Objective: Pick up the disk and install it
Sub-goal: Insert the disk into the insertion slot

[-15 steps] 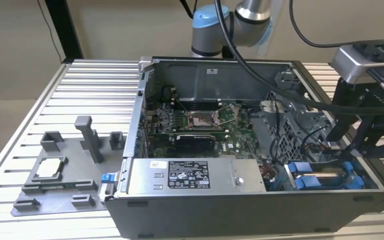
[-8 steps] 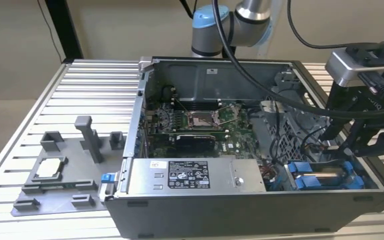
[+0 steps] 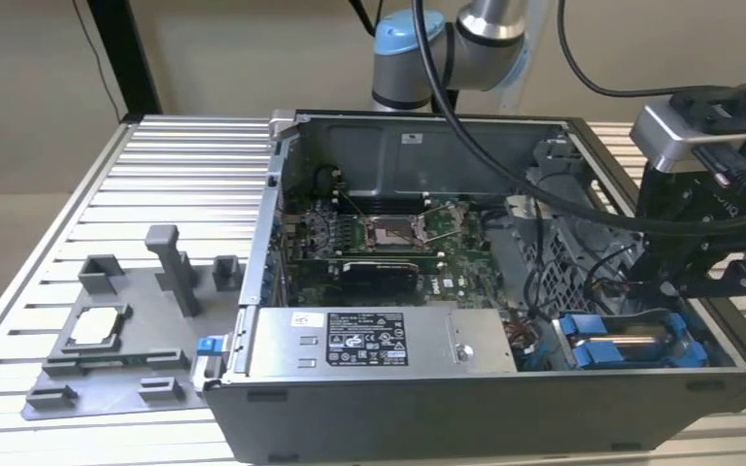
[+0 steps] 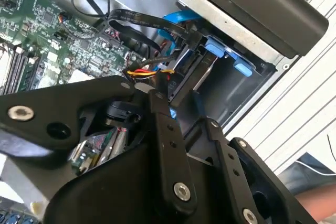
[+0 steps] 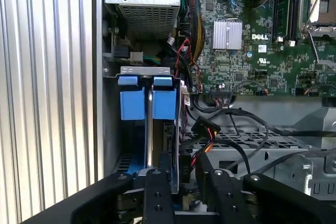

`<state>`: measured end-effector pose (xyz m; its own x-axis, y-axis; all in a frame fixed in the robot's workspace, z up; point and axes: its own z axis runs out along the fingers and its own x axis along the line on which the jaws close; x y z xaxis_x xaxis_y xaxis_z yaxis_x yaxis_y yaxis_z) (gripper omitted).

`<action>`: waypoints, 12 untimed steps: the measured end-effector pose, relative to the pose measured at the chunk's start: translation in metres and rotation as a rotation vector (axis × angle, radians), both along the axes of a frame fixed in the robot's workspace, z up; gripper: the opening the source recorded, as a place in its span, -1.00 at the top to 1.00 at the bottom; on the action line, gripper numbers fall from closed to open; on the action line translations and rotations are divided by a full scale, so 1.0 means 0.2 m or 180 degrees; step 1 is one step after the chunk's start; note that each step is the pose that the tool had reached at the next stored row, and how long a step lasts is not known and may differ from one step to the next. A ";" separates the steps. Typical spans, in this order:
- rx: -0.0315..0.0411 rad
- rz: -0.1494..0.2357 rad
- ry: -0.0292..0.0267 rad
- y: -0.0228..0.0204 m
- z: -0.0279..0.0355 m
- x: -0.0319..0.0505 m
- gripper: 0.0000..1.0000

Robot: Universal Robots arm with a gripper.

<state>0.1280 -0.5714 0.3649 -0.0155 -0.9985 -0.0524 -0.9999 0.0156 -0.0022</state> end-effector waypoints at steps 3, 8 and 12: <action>0.0006 0.0000 0.0000 0.000 -0.009 0.003 -1.00; 0.0012 0.0000 0.0000 0.000 -0.020 0.008 -1.00; 0.0013 0.0000 0.0000 0.000 -0.022 0.009 1.00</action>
<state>0.1297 -0.5713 0.3606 -0.0155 -0.9983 -0.0565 -0.9999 0.0156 -0.0021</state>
